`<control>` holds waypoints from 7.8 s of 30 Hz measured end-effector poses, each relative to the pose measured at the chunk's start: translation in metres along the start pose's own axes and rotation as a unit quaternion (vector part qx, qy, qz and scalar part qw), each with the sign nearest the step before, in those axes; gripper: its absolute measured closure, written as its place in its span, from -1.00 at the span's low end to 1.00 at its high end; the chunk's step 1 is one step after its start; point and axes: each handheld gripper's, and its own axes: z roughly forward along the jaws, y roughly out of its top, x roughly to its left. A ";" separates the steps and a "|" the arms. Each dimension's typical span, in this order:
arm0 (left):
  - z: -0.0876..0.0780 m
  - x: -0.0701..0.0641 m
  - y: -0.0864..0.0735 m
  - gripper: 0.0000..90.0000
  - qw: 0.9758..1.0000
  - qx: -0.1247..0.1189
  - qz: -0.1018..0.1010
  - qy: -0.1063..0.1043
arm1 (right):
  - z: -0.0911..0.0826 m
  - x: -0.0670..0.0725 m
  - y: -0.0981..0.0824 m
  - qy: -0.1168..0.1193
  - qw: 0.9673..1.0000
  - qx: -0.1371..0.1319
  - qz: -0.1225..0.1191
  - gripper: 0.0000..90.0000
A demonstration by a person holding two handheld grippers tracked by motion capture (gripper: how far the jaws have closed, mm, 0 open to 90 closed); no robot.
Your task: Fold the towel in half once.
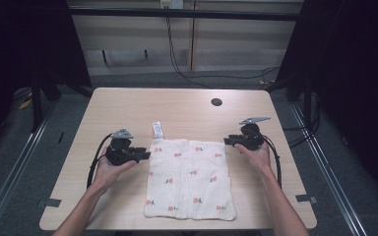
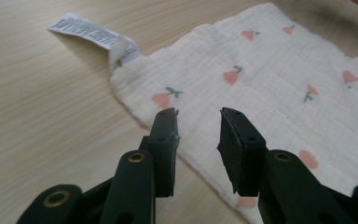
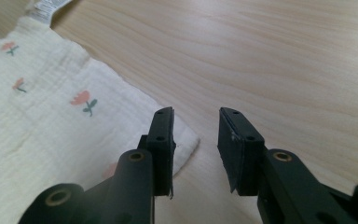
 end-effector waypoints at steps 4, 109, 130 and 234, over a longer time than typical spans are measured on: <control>0.000 0.009 -0.004 0.41 1.000 0.006 -0.013 0.009 | 0.007 0.001 0.000 0.005 1.000 0.002 0.001 0.49; 0.015 0.013 0.044 0.94 0.998 -0.060 0.004 -0.018 | -0.035 0.008 0.020 0.058 0.997 -0.057 -0.006 0.93; -0.033 -0.029 0.039 0.94 0.993 -0.090 0.069 -0.038 | -0.089 0.036 0.008 0.078 0.992 -0.086 -0.051 0.94; 0.021 -0.069 -0.034 0.33 0.989 0.077 0.080 -0.100 | -0.052 0.072 -0.079 -0.031 0.997 0.039 -0.065 0.92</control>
